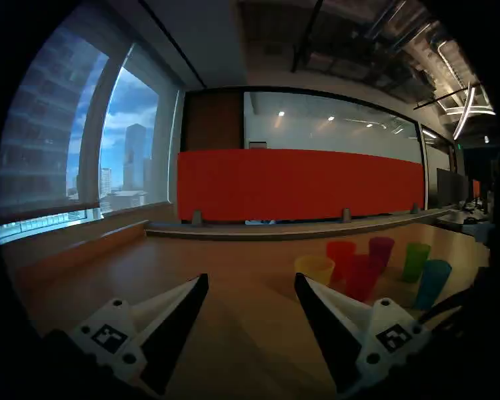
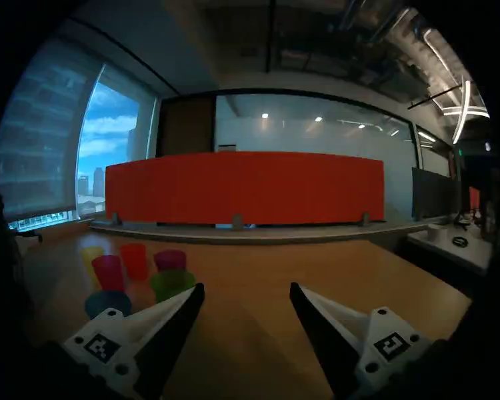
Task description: Pour water
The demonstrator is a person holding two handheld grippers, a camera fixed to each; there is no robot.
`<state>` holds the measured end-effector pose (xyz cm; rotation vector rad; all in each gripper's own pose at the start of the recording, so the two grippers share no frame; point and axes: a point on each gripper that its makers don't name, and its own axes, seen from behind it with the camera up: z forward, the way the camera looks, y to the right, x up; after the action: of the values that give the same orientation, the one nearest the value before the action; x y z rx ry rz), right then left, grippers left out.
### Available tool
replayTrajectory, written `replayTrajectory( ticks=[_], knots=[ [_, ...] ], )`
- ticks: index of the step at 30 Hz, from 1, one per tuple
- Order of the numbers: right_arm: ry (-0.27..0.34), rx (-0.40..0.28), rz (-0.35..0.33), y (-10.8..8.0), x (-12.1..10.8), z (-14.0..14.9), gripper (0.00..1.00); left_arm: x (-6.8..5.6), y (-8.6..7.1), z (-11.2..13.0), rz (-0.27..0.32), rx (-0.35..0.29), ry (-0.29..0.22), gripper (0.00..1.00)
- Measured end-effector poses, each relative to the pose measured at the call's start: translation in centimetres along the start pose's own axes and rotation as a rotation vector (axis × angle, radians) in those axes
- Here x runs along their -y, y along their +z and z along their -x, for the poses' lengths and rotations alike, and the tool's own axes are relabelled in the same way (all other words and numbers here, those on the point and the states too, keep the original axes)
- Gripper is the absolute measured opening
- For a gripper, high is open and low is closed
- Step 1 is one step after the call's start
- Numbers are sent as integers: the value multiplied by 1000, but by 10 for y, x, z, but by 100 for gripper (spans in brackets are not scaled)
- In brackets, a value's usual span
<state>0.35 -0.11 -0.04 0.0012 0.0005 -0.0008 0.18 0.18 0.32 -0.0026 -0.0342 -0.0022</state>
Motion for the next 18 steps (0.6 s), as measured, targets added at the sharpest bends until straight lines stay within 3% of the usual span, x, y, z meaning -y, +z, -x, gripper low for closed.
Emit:
replayTrajectory(
  ticks=[11, 18],
  knots=[
    [-24, -11, -20, 2, 8, -72, 99, -2, 14, -78, 30, -58, 5, 96],
    [-30, -19, -31, 9, 7, -121, 99, -9, 25, -132, 69, -58, 31, 96]
  ],
)
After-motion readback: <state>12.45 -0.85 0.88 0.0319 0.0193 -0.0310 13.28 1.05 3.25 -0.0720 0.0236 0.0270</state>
